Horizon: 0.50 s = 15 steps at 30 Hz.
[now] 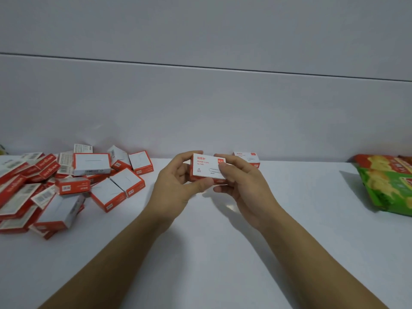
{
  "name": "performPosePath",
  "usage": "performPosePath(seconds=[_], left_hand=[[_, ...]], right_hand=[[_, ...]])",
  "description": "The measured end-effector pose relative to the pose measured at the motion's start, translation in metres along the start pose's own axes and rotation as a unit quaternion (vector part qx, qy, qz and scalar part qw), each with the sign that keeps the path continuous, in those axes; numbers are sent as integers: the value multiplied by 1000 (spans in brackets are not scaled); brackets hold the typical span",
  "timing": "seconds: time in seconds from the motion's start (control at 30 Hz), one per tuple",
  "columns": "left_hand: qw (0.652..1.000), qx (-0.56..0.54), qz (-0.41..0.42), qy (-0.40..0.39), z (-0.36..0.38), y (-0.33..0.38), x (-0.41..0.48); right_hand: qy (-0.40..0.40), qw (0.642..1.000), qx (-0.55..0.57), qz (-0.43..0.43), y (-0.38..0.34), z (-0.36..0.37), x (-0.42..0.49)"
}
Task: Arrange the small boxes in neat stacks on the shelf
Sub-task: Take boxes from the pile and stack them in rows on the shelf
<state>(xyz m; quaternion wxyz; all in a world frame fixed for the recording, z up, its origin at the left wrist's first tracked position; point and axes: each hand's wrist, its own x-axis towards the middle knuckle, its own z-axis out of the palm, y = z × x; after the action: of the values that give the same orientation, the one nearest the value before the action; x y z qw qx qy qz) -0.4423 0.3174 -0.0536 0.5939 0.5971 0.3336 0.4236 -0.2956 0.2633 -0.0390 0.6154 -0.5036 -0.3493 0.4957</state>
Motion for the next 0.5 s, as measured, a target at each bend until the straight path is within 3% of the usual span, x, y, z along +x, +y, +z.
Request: performPosePath(seconds=[0.1, 0.27, 0.37, 0.5], left_hand=[[1000, -12, -2, 4, -2, 1, 1], [996, 87, 2, -34, -10, -2, 3], [993, 118, 9, -11, -10, -6, 5], [962, 263, 68, 18, -10, -7, 5]], right_hand=[[3, 1000, -22, -10, 0, -2, 0], [63, 987, -125, -82, 1, -4, 2], [69, 943, -268, -182, 3, -6, 3], [-15, 864, -443, -239, 5, -14, 5]])
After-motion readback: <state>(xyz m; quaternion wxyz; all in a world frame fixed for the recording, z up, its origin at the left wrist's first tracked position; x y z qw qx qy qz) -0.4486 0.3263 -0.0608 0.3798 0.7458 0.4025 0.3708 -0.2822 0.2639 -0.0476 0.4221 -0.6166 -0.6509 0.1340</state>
